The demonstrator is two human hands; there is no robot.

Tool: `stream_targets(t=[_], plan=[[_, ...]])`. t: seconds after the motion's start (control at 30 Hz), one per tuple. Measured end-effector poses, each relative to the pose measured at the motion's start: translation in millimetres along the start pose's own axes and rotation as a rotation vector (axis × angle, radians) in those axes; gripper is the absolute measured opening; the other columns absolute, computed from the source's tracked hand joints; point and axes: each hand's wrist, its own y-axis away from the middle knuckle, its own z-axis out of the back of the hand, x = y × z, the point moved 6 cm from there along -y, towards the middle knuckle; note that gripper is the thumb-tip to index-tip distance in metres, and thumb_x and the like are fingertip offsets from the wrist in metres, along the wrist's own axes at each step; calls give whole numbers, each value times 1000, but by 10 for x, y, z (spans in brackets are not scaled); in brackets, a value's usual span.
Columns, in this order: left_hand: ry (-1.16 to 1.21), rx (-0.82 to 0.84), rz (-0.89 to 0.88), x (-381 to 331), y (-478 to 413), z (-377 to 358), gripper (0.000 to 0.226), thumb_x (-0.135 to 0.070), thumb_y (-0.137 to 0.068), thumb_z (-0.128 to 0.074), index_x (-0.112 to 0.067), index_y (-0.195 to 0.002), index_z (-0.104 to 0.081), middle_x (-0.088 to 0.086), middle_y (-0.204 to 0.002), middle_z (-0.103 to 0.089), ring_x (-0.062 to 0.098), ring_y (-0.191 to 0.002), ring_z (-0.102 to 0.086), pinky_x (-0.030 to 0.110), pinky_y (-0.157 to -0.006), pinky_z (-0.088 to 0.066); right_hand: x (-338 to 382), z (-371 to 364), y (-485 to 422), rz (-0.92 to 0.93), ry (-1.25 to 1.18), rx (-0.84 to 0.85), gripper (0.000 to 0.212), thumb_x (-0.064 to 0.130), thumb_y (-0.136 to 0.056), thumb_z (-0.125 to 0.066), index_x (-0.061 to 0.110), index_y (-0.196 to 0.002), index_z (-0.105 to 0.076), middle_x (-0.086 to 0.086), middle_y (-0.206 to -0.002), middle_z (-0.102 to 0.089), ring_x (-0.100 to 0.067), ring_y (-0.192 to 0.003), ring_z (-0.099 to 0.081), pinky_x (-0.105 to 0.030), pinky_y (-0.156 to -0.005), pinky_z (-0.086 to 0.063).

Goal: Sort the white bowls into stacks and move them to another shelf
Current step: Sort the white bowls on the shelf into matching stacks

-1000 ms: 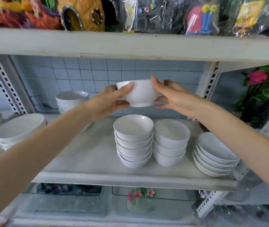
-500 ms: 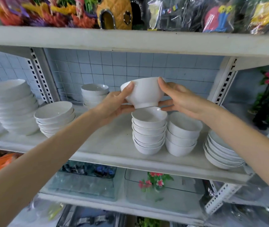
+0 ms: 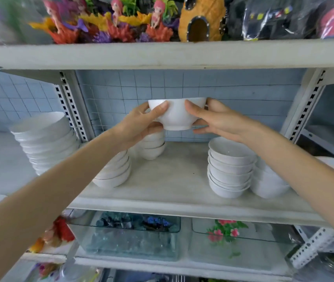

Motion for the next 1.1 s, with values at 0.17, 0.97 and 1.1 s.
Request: stream_targets(t=[0.17, 0.97, 1.1], plan=[[-85, -13, -40, -157, -156, 449, 30, -31, -90, -61, -11, -110, -50, 7, -108, -63, 15, -93, -68, 24, -81, -56, 178, -255, -300, 52, -63, -83, 70, 53, -65, -65, 19, -122, -45, 6, -120, -59, -14, -107, -61, -40, -93, -49], [-361, -62, 14, 389, -1132, 1283, 57, -20, -86, -68, -19, -136, -41, -6, -123, -52, 5, -114, -47, 12, -69, -46, -329, -349, -1539, -66, 40, -71, 62, 31, -78, -73, 21, -130, -40, 9, -132, -48, -11, -119, -46, -40, -97, -40], [-361, -36, 46, 593, -1190, 1272, 58, -16, -85, -70, -16, -136, -42, -5, -120, -54, 9, -112, -51, 4, -64, -45, -489, -378, -1584, -111, 51, -47, 57, 31, -78, -74, 24, -125, -41, 12, -126, -48, -12, -119, -46, -39, -97, -39]])
